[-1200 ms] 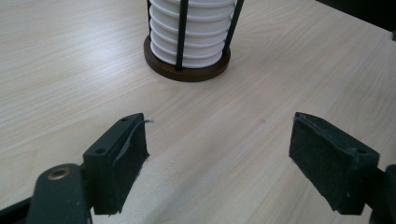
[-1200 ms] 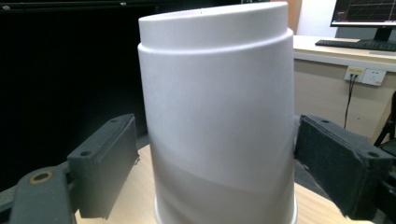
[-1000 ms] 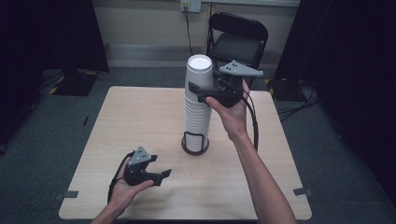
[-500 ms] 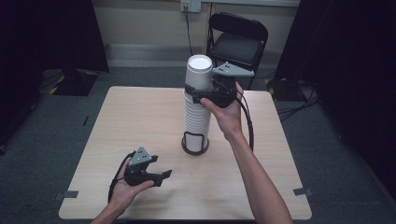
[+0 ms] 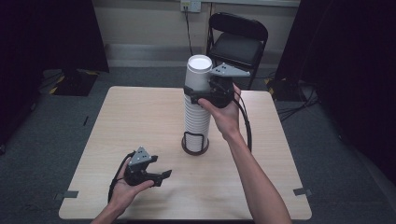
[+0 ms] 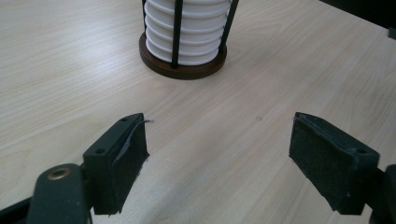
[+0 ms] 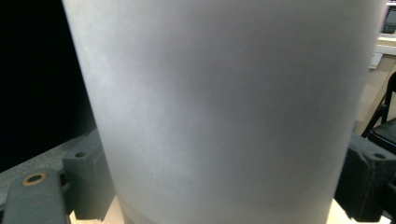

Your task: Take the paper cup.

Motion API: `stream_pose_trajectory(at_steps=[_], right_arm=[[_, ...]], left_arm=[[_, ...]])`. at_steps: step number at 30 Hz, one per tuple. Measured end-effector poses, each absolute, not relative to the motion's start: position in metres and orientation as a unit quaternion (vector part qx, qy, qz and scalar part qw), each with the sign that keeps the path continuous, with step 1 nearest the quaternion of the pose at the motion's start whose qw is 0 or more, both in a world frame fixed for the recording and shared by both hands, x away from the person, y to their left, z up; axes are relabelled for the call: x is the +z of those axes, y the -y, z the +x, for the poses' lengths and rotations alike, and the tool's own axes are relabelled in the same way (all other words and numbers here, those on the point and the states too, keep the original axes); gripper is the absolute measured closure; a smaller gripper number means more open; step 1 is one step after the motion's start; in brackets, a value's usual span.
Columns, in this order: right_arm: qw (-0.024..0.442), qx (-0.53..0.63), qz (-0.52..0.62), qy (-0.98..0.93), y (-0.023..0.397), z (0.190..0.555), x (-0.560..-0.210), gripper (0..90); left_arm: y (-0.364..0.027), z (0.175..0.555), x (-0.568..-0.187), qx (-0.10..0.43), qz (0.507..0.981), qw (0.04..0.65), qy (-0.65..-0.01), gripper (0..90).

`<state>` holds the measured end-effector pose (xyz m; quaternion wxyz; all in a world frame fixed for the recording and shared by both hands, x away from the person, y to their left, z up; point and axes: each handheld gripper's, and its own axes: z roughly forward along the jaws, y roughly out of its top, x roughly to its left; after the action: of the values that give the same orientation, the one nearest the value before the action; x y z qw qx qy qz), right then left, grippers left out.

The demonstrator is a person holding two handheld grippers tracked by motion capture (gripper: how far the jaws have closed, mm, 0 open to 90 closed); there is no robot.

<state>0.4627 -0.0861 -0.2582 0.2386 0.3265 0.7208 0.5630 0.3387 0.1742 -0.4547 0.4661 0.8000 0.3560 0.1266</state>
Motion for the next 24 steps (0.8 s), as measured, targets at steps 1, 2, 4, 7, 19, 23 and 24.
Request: stream_pose_trajectory(at_steps=[1,2,4,7,19,23,24], right_arm=[[0.241,0.562,0.326,-0.722,0.086,0.463,-0.258,11.4],[0.242,0.561,0.325,-0.722,0.086,0.463,-0.258,11.4],[0.241,0.564,0.325,-0.719,0.087,0.463,-0.257,11.5],[0.241,0.569,0.322,-0.717,0.088,0.463,-0.253,11.4],[0.246,0.588,0.315,-0.704,0.087,0.460,-0.245,11.9],[0.246,0.594,0.314,-0.699,0.086,0.460,-0.241,12.0],[0.246,0.595,0.314,-0.698,0.087,0.460,-0.240,12.1]], left_arm=[[-0.174,0.339,-0.455,0.127,0.800,0.465,-0.356,19.2],[-0.174,0.339,-0.455,0.127,0.800,0.466,-0.356,19.2],[-0.174,0.339,-0.455,0.127,0.800,0.465,-0.356,19.2],[-0.174,0.339,-0.455,0.127,0.800,0.465,-0.356,19.2],[-0.174,0.340,-0.456,0.126,0.800,0.464,-0.358,19.2],[-0.174,0.340,-0.456,0.128,0.801,0.463,-0.358,19.2],[-0.174,0.340,-0.456,0.127,0.801,0.463,-0.358,19.2]])
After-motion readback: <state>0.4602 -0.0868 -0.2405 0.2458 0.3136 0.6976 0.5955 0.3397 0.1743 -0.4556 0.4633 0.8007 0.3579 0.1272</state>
